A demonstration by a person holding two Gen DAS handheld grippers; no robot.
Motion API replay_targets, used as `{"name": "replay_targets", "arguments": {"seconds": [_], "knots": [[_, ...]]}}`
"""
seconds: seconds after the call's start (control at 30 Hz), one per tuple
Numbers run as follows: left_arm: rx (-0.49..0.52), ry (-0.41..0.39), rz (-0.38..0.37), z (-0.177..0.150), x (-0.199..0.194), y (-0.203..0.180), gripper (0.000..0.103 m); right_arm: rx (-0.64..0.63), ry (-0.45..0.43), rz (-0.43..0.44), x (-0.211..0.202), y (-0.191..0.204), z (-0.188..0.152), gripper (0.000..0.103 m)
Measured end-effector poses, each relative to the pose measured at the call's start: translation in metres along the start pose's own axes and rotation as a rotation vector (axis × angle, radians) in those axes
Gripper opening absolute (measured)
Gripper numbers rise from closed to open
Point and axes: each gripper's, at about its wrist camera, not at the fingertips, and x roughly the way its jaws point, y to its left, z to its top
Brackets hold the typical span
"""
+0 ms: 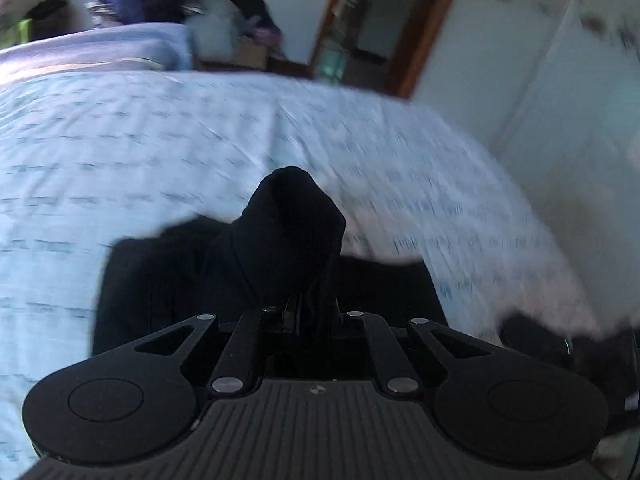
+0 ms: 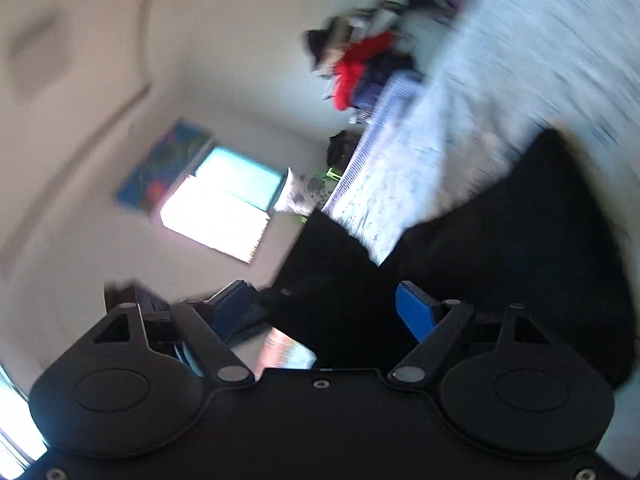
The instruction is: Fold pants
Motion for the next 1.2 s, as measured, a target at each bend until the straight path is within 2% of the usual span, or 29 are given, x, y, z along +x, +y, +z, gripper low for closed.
{"name": "replay_targets", "arguments": {"seconds": [0.03, 0.07, 0.1, 0.17, 0.2, 0.23, 0.3, 0.37, 0.4, 0.43, 0.53, 0.63, 0.73, 0.8, 0.83, 0.87, 0.93, 1.0, 1.1, 1.2], "knots": [[-0.005, 0.052, 0.002, -0.009, 0.020, -0.006, 0.010, 0.115, 0.012, -0.036, 0.001, -0.021, 0.004, 0.082], [-0.021, 0.091, 0.007, -0.017, 0.035, -0.008, 0.010, 0.190, 0.010, -0.065, 0.002, -0.035, 0.004, 0.067], [-0.020, 0.099, 0.013, -0.022, 0.043, -0.012, 0.010, 0.250, 0.006, -0.071, -0.002, -0.042, 0.006, 0.046], [-0.012, 0.093, 0.032, -0.024, 0.043, -0.016, 0.010, 0.298, -0.030, 0.010, -0.016, -0.040, 0.006, 0.063], [-0.010, 0.091, 0.034, -0.022, 0.040, -0.017, 0.010, 0.275, -0.070, 0.037, -0.025, -0.033, 0.005, 0.081], [-0.007, 0.087, 0.033, -0.018, 0.037, -0.019, 0.010, 0.239, -0.100, 0.048, -0.034, -0.024, 0.005, 0.095], [-0.005, 0.083, 0.026, -0.015, 0.033, -0.023, 0.010, 0.155, -0.118, -0.012, -0.040, -0.009, 0.008, 0.103], [0.015, 0.091, 0.026, -0.015, 0.037, -0.030, 0.010, 0.066, -0.067, -0.205, -0.032, -0.005, 0.015, 0.103], [0.018, 0.101, 0.037, -0.016, 0.041, -0.034, 0.010, 0.048, -0.026, -0.238, -0.025, -0.004, 0.015, 0.093], [0.019, 0.107, 0.046, -0.015, 0.042, -0.037, 0.010, 0.048, -0.012, -0.247, -0.023, 0.001, 0.015, 0.094], [0.041, 0.099, 0.020, -0.016, 0.036, -0.050, 0.010, 0.031, -0.061, -0.150, -0.042, 0.018, 0.016, 0.096], [0.100, 0.105, -0.032, -0.026, 0.038, -0.069, 0.010, -0.047, -0.128, -0.214, -0.059, 0.033, 0.024, 0.097], [0.199, 0.105, 0.002, -0.043, 0.057, -0.086, 0.012, -0.041, -0.154, -0.271, -0.069, 0.036, 0.023, 0.097], [0.251, 0.067, -0.009, -0.050, 0.055, -0.091, 0.023, -0.066, -0.163, -0.311, -0.070, 0.037, 0.024, 0.097], [0.246, 0.060, -0.044, -0.051, 0.050, -0.091, 0.036, -0.098, -0.165, -0.336, -0.069, 0.041, 0.020, 0.097], [0.235, 0.053, -0.089, -0.052, 0.045, -0.089, 0.056, -0.129, -0.164, -0.360, -0.074, 0.043, 0.017, 0.097], [0.212, -0.007, -0.144, -0.054, 0.028, -0.083, 0.075, -0.174, -0.160, -0.385, -0.072, 0.051, 0.015, 0.097], [0.201, -0.103, -0.133, -0.057, 0.004, -0.073, 0.080, -0.188, -0.161, -0.379, -0.072, 0.054, 0.018, 0.097], [0.170, -0.203, -0.104, -0.064, -0.028, -0.046, 0.089, -0.191, -0.150, -0.349, -0.060, 0.054, 0.018, 0.097], [0.158, -0.267, -0.021, -0.065, -0.039, -0.019, 0.094, -0.191, -0.113, -0.317, -0.034, 0.062, 0.015, 0.097]]}}
